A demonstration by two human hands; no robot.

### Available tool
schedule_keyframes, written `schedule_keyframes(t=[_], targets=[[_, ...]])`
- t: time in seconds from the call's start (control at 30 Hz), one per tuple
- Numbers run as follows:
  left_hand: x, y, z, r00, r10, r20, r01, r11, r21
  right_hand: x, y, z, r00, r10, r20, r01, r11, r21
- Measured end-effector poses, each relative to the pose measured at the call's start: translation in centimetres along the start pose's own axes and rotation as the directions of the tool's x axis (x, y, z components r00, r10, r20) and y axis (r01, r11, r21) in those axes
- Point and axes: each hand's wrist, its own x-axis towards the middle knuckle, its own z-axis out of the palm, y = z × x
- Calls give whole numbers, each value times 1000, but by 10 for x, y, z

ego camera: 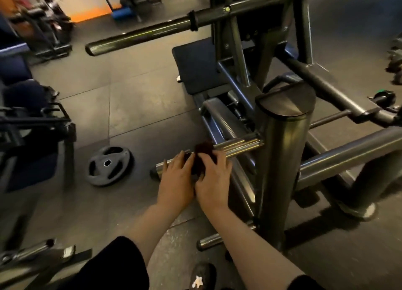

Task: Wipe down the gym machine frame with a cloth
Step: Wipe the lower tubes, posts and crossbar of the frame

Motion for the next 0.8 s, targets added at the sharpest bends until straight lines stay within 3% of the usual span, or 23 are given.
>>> schedule_keyframes(t=[0.13,0.27,0.47,0.53,0.6,0.67,0.73,0.8], targets=[[-3,9,4,999,-29,-17,29,1000,9,0,12,-4,999,38,0,-38,995,89],[-6,17,5,999,-8,35,5,997,74,24,25,-35,968,216,-131,-210,976,60],[1,34,6,991,-83,103,76,995,66,9,23,-43,980,84,178,-90,996,24],[6,40,6,995,-46,90,42,998,46,9,24,-54,993,76,94,-77,997,0],[13,49,5,994,82,72,-87,994,67,18,24,-72,988,21,-153,-37,994,-100],[23,63,1,973,199,112,-205,978,41,34,22,-95,933,-123,-339,32,965,-262],[37,78,-5,950,252,183,-243,967,-69,51,19,-119,905,-297,-304,111,855,-506],[52,89,-8,935,273,227,-243,958,-150,64,20,-136,941,-329,-80,175,676,-715]])
